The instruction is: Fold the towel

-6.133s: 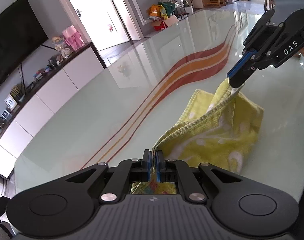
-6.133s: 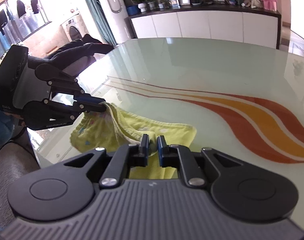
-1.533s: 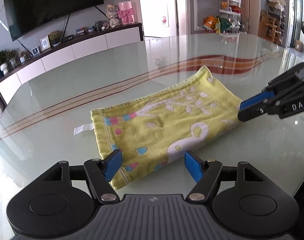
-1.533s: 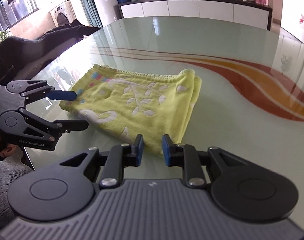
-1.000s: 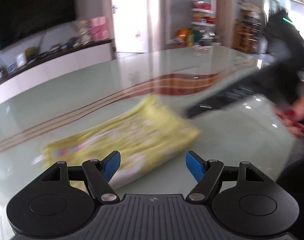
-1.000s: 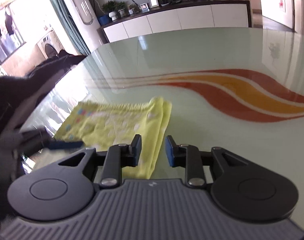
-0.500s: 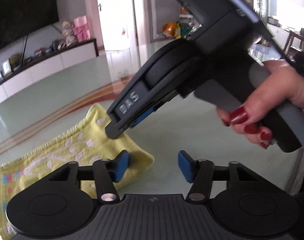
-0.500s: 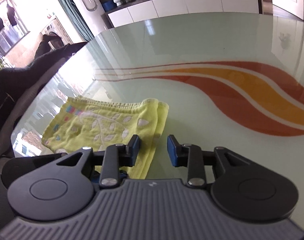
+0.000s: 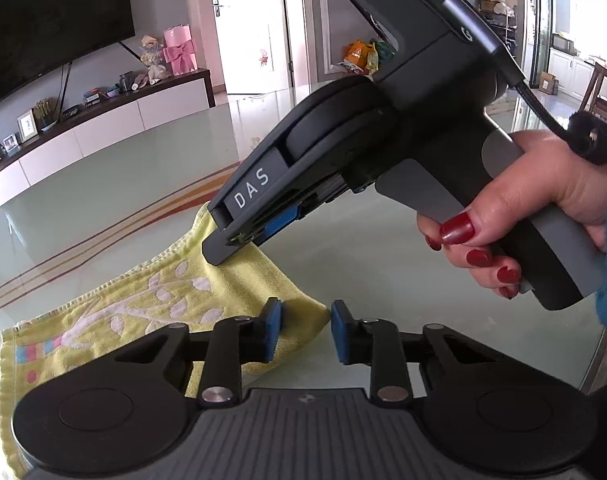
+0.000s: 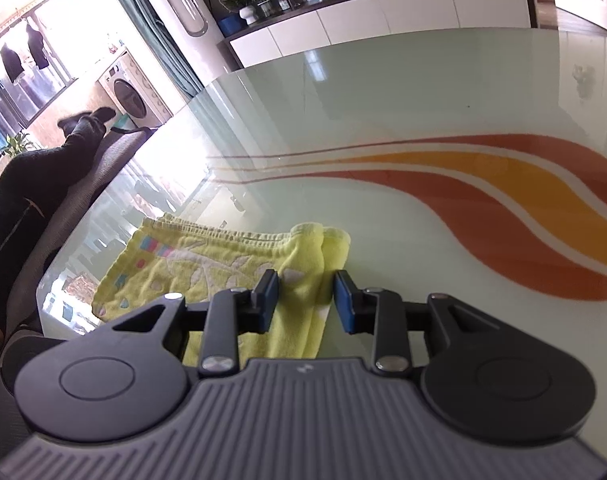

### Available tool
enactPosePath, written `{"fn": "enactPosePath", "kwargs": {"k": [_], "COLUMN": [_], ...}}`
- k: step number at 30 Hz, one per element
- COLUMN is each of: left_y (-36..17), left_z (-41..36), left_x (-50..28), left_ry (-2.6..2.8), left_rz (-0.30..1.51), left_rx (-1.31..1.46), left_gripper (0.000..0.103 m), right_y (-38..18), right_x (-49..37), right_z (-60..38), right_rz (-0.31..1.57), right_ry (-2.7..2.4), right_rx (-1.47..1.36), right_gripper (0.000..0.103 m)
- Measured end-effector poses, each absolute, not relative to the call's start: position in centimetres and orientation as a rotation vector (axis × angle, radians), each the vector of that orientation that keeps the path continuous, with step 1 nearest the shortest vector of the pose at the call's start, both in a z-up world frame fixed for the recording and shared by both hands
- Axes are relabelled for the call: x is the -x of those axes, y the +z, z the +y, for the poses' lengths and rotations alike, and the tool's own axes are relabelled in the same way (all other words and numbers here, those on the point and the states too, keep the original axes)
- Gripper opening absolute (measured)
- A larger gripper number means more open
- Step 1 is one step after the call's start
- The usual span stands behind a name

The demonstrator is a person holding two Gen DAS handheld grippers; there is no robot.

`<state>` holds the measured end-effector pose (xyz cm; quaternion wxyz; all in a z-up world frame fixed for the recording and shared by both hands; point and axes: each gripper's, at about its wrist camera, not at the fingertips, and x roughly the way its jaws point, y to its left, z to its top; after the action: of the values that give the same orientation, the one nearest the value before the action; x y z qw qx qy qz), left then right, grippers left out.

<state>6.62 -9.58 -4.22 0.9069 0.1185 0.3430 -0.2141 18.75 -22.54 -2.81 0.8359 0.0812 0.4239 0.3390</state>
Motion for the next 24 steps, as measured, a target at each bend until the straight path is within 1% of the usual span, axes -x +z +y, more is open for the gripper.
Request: {"fn": "enactPosePath", "kwargs": {"k": [2, 3, 4, 6, 11, 12, 13, 15, 16, 18, 20, 21, 22, 23, 24], "left_y": [-4.1, -4.0, -3.9, -3.7, -3.4, -3.3, -3.3, -3.1, -3.0, -2.6, -2.1, -1.8, -1.7, -1.2, -1.1], "left_z": [-9.4, -9.5, -9.3, -8.9, -8.7, -8.6, -8.6, -8.3, -8.1, -7.5, -6.9, -6.5, -6.4, -5.8, -5.6], "left_x": [-6.6, -6.6, -7.0, -7.3, -7.0, -7.0, -7.0, -7.9, -7.9, -7.9, -8.2, -8.1, -8.0, -7.7, -7.6], "left_ry": [-0.440, -0.440, -0.439, -0.441, -0.450, -0.452, -0.454, -0.458, -0.463, -0.482, -0.490, -0.495, -0.495, -0.496, -0.498], "left_rz": [0.709, 0.710, 0.713, 0.721, 0.730, 0.732, 0.733, 0.736, 0.734, 0.726, 0.712, 0.702, 0.698, 0.686, 0.680], "left_rx": [-0.240, -0.239, -0.233, -0.209, -0.195, -0.193, -0.189, -0.173, -0.159, -0.122, -0.098, -0.089, -0.086, -0.082, -0.081], "left_gripper": [0.025, 0.024, 0.022, 0.020, 0.016, 0.016, 0.015, 0.015, 0.016, 0.021, 0.037, 0.041, 0.047, 0.052, 0.055], "right_y": [-2.8, -2.8, -2.8, -2.8, -2.7, -2.6, -2.4, -1.7, -1.3, -0.5, 0.0, 0.3, 0.5, 0.6, 0.6], "right_x": [-18.7, -18.6, -18.6, -18.6, -18.1, -17.8, -17.5, -16.4, -15.5, -14.0, -12.8, -11.8, -11.0, -10.3, -9.6], "right_z": [-22.7, -22.8, -22.9, -23.1, -23.3, -23.2, -23.2, -23.3, -23.8, -25.1, -26.1, -26.9, -27.4, -27.6, -27.7], "right_rz": [0.897, 0.899, 0.903, 0.906, 0.898, 0.891, 0.878, 0.828, 0.796, 0.761, 0.747, 0.743, 0.743, 0.749, 0.759], "right_ry": [0.718, 0.717, 0.715, 0.713, 0.707, 0.704, 0.692, 0.649, 0.628, 0.605, 0.585, 0.572, 0.569, 0.568, 0.567], "right_rx": [-0.172, -0.173, -0.176, -0.184, -0.176, -0.154, -0.134, -0.094, -0.092, -0.134, -0.180, -0.217, -0.237, -0.239, -0.235], "right_gripper": [0.027, 0.021, 0.020, 0.017, 0.016, 0.022, 0.029, 0.084, 0.091, 0.092, 0.090, 0.087, 0.085, 0.077, 0.068]}}
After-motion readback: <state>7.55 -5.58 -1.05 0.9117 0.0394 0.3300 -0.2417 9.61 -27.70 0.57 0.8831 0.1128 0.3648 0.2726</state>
